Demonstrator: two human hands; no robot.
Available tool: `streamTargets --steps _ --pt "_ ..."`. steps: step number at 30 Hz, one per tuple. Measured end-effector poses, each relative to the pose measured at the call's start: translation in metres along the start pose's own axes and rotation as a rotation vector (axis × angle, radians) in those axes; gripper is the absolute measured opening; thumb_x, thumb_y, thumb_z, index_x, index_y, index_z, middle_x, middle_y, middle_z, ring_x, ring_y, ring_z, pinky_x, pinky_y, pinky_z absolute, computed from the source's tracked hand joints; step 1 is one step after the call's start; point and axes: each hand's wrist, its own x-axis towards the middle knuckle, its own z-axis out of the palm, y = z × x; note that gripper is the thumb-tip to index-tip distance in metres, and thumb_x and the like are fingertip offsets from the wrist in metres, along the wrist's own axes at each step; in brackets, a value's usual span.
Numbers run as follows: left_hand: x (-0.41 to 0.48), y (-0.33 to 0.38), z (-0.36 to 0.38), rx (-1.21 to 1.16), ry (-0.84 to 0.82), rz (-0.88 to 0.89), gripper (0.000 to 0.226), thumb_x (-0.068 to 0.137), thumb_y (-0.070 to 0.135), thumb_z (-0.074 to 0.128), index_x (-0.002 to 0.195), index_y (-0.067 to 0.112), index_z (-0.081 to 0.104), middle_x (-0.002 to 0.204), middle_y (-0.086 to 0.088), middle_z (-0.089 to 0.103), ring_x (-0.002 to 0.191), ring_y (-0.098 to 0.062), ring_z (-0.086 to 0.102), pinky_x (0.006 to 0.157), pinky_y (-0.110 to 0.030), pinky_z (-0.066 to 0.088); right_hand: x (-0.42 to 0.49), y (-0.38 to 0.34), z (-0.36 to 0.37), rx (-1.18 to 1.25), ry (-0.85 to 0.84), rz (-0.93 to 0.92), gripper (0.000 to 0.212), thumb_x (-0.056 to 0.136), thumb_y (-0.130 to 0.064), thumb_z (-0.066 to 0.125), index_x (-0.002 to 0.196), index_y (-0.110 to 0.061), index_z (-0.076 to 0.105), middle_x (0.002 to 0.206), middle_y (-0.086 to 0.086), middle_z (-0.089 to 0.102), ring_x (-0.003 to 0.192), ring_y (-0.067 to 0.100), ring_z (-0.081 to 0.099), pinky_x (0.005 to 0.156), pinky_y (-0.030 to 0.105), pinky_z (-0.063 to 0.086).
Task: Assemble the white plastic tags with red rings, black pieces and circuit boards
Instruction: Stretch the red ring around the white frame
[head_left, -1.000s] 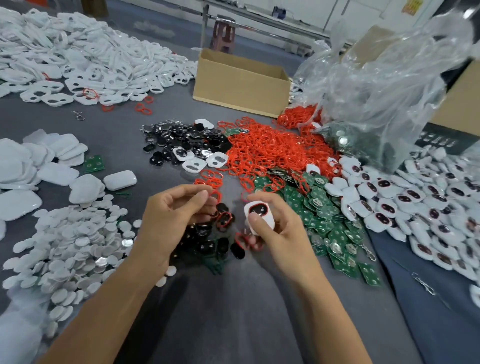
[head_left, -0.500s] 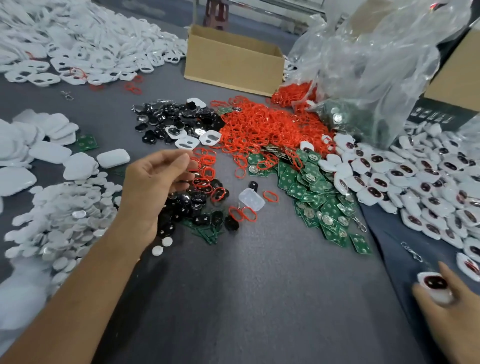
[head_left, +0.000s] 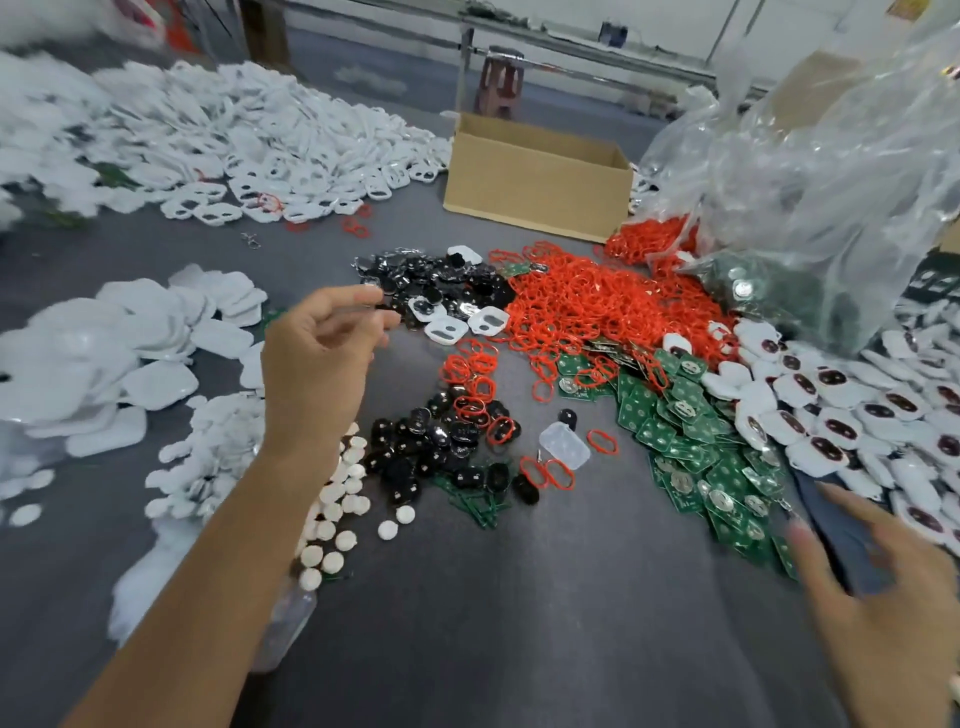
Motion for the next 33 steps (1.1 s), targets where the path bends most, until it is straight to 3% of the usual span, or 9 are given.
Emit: streamTargets --steps 1,4,7,11,13,18,26,30,33 --pt "0.002 0.002 -0.006 0.049 0.055 0.049 0.023 0.091 0.008 0.064 0.092 0.030 0.070 0.081 0.014 0.075 0.078 -0.004 0.070 0.077 -0.022 0.054 0.004 -0.016 0.016 0.065 0.024 -0.052 0.037 0.078 -0.008 0.074 0.112 -0.016 0.065 0.104 0.000 0.061 0.099 0.030 0.057 0.088 0.031 0.043" --pt "0.008 0.007 -0.030 0.179 0.252 0.189 0.026 0.089 0.007 0.060 0.089 0.031 0.069 0.080 0.021 0.070 0.079 0.005 0.068 0.076 -0.015 0.051 0.005 -0.086 0.070 0.275 -0.074 -0.210 0.035 0.079 -0.004 0.074 0.108 -0.022 0.066 0.098 -0.012 0.060 0.095 0.019 0.056 0.084 0.018 0.040" --pt "0.020 0.005 -0.062 0.379 0.327 0.242 0.024 0.088 0.004 0.059 0.094 0.025 0.070 0.089 0.015 0.071 0.091 0.001 0.067 0.089 -0.020 0.049 0.005 -0.129 0.110 0.379 -0.200 -0.333 0.035 0.079 -0.002 0.074 0.106 -0.022 0.067 0.099 -0.019 0.059 0.098 0.009 0.053 0.089 0.016 0.037" --pt "0.040 -0.010 -0.110 0.689 0.290 0.167 0.014 0.086 0.012 0.069 0.100 0.013 0.075 0.102 -0.001 0.074 0.104 -0.021 0.065 0.091 -0.026 0.041 0.003 -0.142 0.144 0.294 -0.164 -0.448 0.031 0.075 0.006 0.074 0.102 -0.010 0.070 0.095 -0.006 0.064 0.096 0.012 0.052 0.096 0.005 0.026" --pt "0.050 -0.013 -0.127 0.783 0.255 0.137 0.019 0.081 0.018 0.077 0.099 0.012 0.076 0.100 -0.008 0.074 0.102 -0.029 0.064 0.089 -0.033 0.044 0.001 -0.137 0.151 0.285 -0.138 -0.479 0.024 0.078 0.002 0.072 0.100 -0.009 0.071 0.094 -0.003 0.066 0.094 0.021 0.057 0.094 0.011 0.032" --pt "0.071 -0.018 -0.129 1.020 0.055 0.035 0.048 0.069 0.028 0.086 0.114 0.015 0.072 0.110 -0.013 0.071 0.115 -0.034 0.055 0.095 -0.039 0.044 0.001 -0.128 0.155 0.297 -0.062 -0.457 0.029 0.074 0.007 0.073 0.094 -0.013 0.071 0.089 -0.007 0.064 0.091 0.016 0.054 0.086 0.021 0.040" --pt "0.086 -0.030 -0.079 1.007 -0.245 0.090 0.035 0.078 0.028 0.080 0.111 0.019 0.073 0.110 -0.005 0.072 0.110 -0.025 0.058 0.094 -0.038 0.046 0.021 -0.156 0.156 0.275 -0.165 -0.435 0.025 0.078 0.005 0.069 0.092 -0.016 0.071 0.085 -0.008 0.065 0.087 0.019 0.058 0.079 0.013 0.032" --pt "0.081 -0.041 -0.073 0.960 -0.210 0.043 0.028 0.082 0.022 0.074 0.110 0.017 0.074 0.109 -0.003 0.073 0.107 -0.024 0.061 0.094 -0.037 0.048 0.068 -0.194 0.193 0.090 -0.406 -0.449 0.023 0.088 -0.014 0.062 0.109 -0.010 0.068 0.101 0.005 0.070 0.098 0.026 0.062 0.083 0.028 0.042" --pt "0.070 -0.038 -0.071 0.894 -0.138 0.116 0.026 0.081 0.020 0.076 0.106 0.015 0.076 0.105 -0.001 0.075 0.101 -0.020 0.065 0.091 -0.034 0.049 0.082 -0.205 0.220 -0.127 -0.533 -0.453 0.018 0.091 -0.025 0.059 0.087 -0.008 0.059 0.091 0.012 0.063 0.101 0.034 0.058 0.072 0.034 0.039"
